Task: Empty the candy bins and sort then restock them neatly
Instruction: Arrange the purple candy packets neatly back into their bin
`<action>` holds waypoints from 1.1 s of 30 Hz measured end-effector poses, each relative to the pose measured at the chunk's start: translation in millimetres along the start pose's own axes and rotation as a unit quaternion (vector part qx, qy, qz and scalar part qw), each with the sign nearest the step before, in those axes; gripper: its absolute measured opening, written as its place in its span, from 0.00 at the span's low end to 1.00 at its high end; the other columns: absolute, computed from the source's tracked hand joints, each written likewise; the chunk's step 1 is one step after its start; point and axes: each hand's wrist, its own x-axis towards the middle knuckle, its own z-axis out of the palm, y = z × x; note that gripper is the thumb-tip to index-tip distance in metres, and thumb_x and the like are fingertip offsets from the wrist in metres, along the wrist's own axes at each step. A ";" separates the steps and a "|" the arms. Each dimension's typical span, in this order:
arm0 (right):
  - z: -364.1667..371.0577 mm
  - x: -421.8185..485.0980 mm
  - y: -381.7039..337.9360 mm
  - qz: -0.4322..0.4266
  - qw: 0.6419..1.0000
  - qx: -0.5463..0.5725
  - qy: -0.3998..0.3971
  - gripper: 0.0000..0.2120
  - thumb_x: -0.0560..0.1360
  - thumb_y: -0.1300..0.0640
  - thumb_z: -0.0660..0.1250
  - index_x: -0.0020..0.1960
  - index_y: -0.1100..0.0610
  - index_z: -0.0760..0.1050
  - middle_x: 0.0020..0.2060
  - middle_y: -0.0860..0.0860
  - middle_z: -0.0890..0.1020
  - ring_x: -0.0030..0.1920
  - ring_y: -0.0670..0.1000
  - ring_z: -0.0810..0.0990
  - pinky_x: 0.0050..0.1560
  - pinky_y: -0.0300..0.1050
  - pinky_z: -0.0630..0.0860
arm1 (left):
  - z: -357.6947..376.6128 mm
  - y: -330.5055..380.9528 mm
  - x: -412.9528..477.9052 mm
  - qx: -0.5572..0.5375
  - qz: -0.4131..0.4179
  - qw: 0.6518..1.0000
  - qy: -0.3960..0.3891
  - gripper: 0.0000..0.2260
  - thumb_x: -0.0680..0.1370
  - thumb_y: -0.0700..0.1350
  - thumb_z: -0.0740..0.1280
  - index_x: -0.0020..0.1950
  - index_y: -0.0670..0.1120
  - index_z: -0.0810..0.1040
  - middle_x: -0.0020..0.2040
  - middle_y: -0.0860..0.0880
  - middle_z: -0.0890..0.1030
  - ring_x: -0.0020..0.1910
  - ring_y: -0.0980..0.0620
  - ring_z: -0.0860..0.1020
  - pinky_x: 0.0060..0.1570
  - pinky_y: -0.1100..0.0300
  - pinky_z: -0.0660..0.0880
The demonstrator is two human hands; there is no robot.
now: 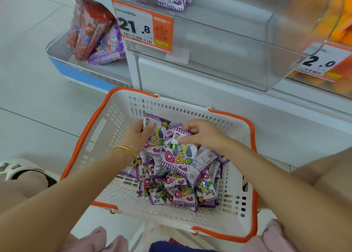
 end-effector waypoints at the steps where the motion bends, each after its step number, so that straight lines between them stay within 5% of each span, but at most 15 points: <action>1: 2.0 0.3 -2.0 -0.014 0.999 0.027 0.011 0.10 0.69 0.61 0.74 0.50 0.60 0.79 0.48 0.54 0.82 0.47 0.48 0.79 0.50 0.39 0.76 | 1.9 0.3 -1.6 -0.003 -0.007 1.000 -0.013 0.13 0.81 0.47 0.60 0.39 0.42 0.72 0.32 0.48 0.71 0.30 0.51 0.67 0.32 0.60 0.64; 4: 7.0 3.2 -6.0 -0.047 0.996 0.072 0.035 0.06 0.69 0.61 0.74 0.43 0.55 0.79 0.41 0.53 0.82 0.41 0.47 0.78 0.46 0.41 0.76 | 6.9 -2.0 -4.7 -0.067 -0.063 0.994 -0.062 0.17 0.79 0.56 0.61 0.49 0.42 0.76 0.44 0.45 0.80 0.42 0.47 0.76 0.46 0.56 0.74; 7: 14.2 9.2 -8.2 -0.073 0.992 0.073 0.078 0.07 0.69 0.61 0.75 0.39 0.52 0.78 0.38 0.51 0.80 0.39 0.47 0.77 0.44 0.41 0.74 | 6.2 1.8 -7.9 -0.135 -0.126 0.976 -0.115 0.29 0.73 0.68 0.62 0.66 0.51 0.72 0.63 0.49 0.76 0.62 0.43 0.74 0.62 0.41 0.71; 10: 26.3 17.6 -7.4 -0.108 0.988 0.039 0.100 0.08 0.70 0.57 0.74 0.38 0.47 0.76 0.42 0.55 0.79 0.41 0.52 0.78 0.44 0.46 0.74 | 9.1 -3.2 -6.3 -0.137 -0.067 0.973 -0.172 0.30 0.65 0.61 0.75 0.60 0.45 0.76 0.55 0.41 0.81 0.55 0.38 0.79 0.60 0.40 0.73; 14: 28.6 45.4 16.2 -0.048 0.973 0.118 0.195 0.04 0.79 0.54 0.63 0.52 0.51 0.76 0.42 0.49 0.77 0.34 0.45 0.76 0.32 0.36 0.74 | -7.9 -17.9 10.1 -0.102 -0.086 0.988 -0.074 0.12 0.72 0.50 0.73 0.50 0.46 0.76 0.45 0.44 0.83 0.43 0.47 0.82 0.49 0.53 0.79; 16: 29.2 66.2 47.0 0.044 0.977 0.051 0.204 0.11 0.80 0.53 0.61 0.57 0.57 0.74 0.45 0.52 0.77 0.41 0.49 0.78 0.42 0.45 0.79 | -22.1 -29.4 19.8 -0.092 -0.113 0.989 -0.034 0.17 0.72 0.53 0.73 0.54 0.44 0.76 0.47 0.43 0.84 0.46 0.44 0.82 0.54 0.46 0.78; 19: 50.7 86.0 90.4 0.157 0.979 -0.082 0.099 0.16 0.78 0.49 0.63 0.54 0.63 0.71 0.40 0.51 0.74 0.45 0.54 0.75 0.47 0.49 0.72 | -28.6 -43.1 24.4 -0.080 -0.136 0.987 -0.006 0.17 0.74 0.52 0.70 0.57 0.42 0.75 0.48 0.42 0.84 0.48 0.42 0.82 0.56 0.42 0.76; 22: 79.3 92.2 107.9 0.165 0.975 -0.128 0.081 0.16 0.74 0.48 0.67 0.50 0.58 0.66 0.43 0.51 0.74 0.49 0.56 0.75 0.48 0.51 0.75 | -24.3 -47.7 20.5 -0.093 -0.153 0.984 -0.009 0.22 0.71 0.57 0.72 0.56 0.44 0.75 0.49 0.43 0.83 0.49 0.42 0.82 0.56 0.42 0.76; 25: 92.1 93.6 111.3 0.179 0.954 -0.209 0.117 0.23 0.71 0.46 0.71 0.59 0.58 0.68 0.57 0.53 0.76 0.58 0.59 0.74 0.51 0.52 0.75 | -21.2 -49.2 19.6 -0.088 -0.154 0.984 -0.021 0.19 0.72 0.56 0.72 0.55 0.45 0.75 0.48 0.44 0.84 0.49 0.42 0.82 0.55 0.42 0.76; 29: 88.3 80.9 116.5 0.169 0.970 -0.102 0.142 0.15 0.73 0.48 0.70 0.47 0.59 0.70 0.50 0.56 0.75 0.48 0.57 0.75 0.43 0.50 0.73 | -18.8 -43.7 16.7 -0.102 -0.138 0.985 -0.019 0.14 0.74 0.56 0.70 0.52 0.48 0.76 0.48 0.44 0.84 0.49 0.42 0.82 0.55 0.40 0.76; 33: 63.0 52.3 97.7 0.123 0.942 0.164 0.267 0.14 0.78 0.53 0.65 0.59 0.60 0.72 0.52 0.52 0.77 0.54 0.55 0.76 0.53 0.49 0.72 | -15.3 -40.8 14.7 -0.073 -0.132 0.988 0.010 0.11 0.74 0.57 0.68 0.48 0.54 0.71 0.49 0.44 0.82 0.48 0.42 0.81 0.53 0.41 0.77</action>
